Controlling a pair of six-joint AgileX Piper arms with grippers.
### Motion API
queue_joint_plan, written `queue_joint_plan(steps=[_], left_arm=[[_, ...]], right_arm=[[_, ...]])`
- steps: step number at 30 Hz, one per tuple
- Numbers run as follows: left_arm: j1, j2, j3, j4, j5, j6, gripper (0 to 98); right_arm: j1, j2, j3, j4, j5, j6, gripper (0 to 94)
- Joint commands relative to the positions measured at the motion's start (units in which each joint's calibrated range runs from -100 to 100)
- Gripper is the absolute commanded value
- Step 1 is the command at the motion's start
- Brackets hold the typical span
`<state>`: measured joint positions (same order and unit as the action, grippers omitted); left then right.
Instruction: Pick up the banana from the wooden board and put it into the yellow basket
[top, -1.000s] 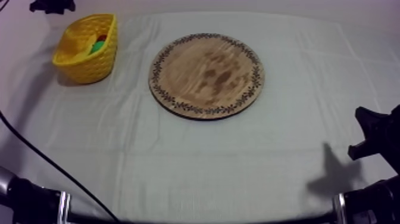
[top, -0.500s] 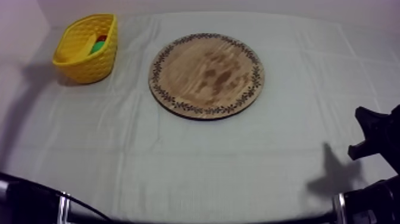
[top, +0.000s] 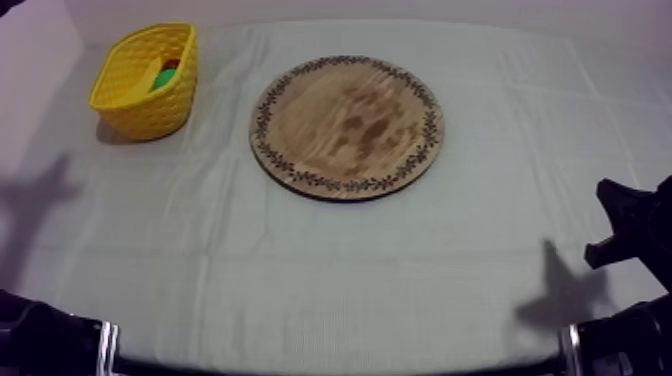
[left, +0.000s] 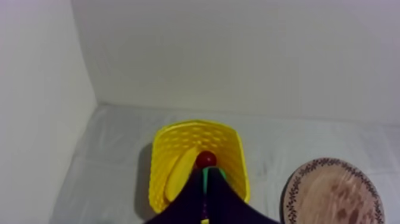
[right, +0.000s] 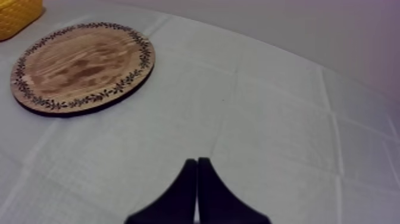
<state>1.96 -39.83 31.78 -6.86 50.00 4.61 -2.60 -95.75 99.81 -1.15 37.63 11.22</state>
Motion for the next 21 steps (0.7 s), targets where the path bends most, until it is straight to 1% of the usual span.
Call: queue_joint_plan(steps=[1,7,11,16,21], left_arm=[[-0.06,-10.23,8.23,-0.04,-0.88,0.09,0.0],[-0.15,-23.47,21.71,0.31,-4.26,-0.24,0.0],[-0.43,-33.84,32.33,1.02,-6.77,-2.03,0.0],[-0.53,-46.22,44.85,1.55,-7.28,-4.21,0.0],[-0.32,-54.87,54.31,1.29,-7.10,-4.56,0.0]], right_arm=[[0.00,0.00,-0.03,0.00,0.04,-0.01,0.3],[0.00,0.00,-0.03,0.00,0.04,-0.01,0.3],[0.00,0.00,-0.03,0.00,0.04,-0.01,0.3],[0.00,0.00,-0.03,0.00,0.04,-0.01,0.3],[0.00,0.00,-0.03,0.00,0.04,-0.01,0.3]])
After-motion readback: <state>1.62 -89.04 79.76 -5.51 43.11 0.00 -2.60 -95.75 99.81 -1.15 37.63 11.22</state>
